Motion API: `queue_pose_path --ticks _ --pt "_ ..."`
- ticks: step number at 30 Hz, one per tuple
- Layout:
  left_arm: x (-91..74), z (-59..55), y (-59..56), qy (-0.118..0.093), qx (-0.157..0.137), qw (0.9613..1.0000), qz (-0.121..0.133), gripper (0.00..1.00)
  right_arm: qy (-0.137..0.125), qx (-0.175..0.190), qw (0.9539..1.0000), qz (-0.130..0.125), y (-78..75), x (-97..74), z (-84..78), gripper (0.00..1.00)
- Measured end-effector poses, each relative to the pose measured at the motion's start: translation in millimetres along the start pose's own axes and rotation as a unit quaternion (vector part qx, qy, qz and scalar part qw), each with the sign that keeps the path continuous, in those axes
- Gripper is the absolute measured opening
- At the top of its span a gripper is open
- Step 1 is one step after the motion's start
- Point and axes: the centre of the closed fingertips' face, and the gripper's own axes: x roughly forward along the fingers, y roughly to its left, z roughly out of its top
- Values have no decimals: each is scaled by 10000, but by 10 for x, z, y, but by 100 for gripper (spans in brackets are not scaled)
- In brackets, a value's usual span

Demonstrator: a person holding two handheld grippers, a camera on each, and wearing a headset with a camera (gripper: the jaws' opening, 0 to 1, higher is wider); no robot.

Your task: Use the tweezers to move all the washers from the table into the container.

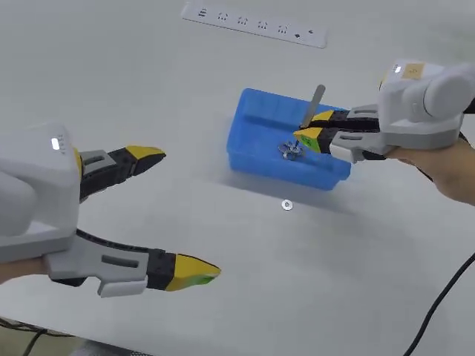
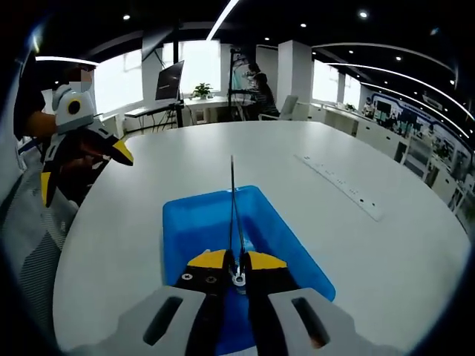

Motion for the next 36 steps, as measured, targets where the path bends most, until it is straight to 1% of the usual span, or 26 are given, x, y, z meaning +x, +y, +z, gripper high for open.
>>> queue_pose_path --ticks 2,4,5,7,10,12,13,14,15,16,17,18,20,22,23,24,25,28,31,32,33,34,35,36 --pt "2 17 16 -39 4 10000 16 99 -24 -52 10000 -4 11 -20 27 9" --pt "11 66 95 -129 72 9997 173 99 -42 -144 9999 -14 25 -41 61 8" --pt "17 87 125 -150 76 9996 211 99 -58 -164 9998 -13 32 -49 78 8" --pt "36 163 196 -260 71 9993 253 99 -91 -180 9998 4 44 -65 111 8" --pt "93 315 300 -417 130 9986 298 98 -111 -244 9996 26 69 -83 141 8" --pt "132 396 338 -499 164 9982 290 95 -118 -263 9996 38 82 -90 149 8" --pt "172 466 359 -579 179 9978 260 95 -122 -272 9995 46 91 -94 154 8" --pt "198 506 371 -621 212 9975 248 95 -123 -294 9995 60 106 -100 160 8" --pt "250 574 396 -694 318 9968 239 94 -119 -322 9994 68 116 -102 163 8" --pt "285 611 410 -720 368 9965 219 94 -119 -343 9993 84 130 -105 167 8" --pt "352 658 422 -727 398 9965 138 94 -119 -359 9992 92 139 -105 170 8" --pt "376 672 426 -729 405 9965 109 93 -115 -374 9992 99 148 -105 173 8" --pt "495 757 451 -748 517 9959 -6 90 -103 -425 9990 121 170 -102 177 8" --pt "605 857 464 -804 626 9947 -130 84 -96 -471 9987 142 190 -99 185 8" --pt "670 937 478 -880 733 9933 -164 81 -96 -504 9986 156 206 -100 191 8" --pt "709 989 478 -944 801 9921 -207 79 -91 -533 9984 162 214 -100 194 8" --pt "770 1043 477 -958 865 9912 -286 77 -83 -572 9982 179 223 -101 196 8" --pt "907 1144 480 -981 983 9892 -462 68 -74 -639 9977 203 236 -102 199 8" --pt "1033 1201 442 -944 1090 9872 -679 59 -78 -690 9973 223 249 -99 205 8" --pt "1082 1208 417 -907 1173 9857 -801 55 -75 -703 9972 230 252 -97 204 8" --pt "1106 1209 404 -881 1252 9845 -853 52 -68 -717 9971 244 258 -95 201 8" --pt "1141 1204 378 -830 1338 9828 -960 48 -61 -730 9970 250 261 -92 198 8" --pt "1160 1204 354 -816 1374 9816 -1047 42 -53 -738 9969 259 264 -90 194 8" --pt "1179 1217 325 -843 1433 9795 -1137 37 -47 -755 9968 276 271 -85 191 8"
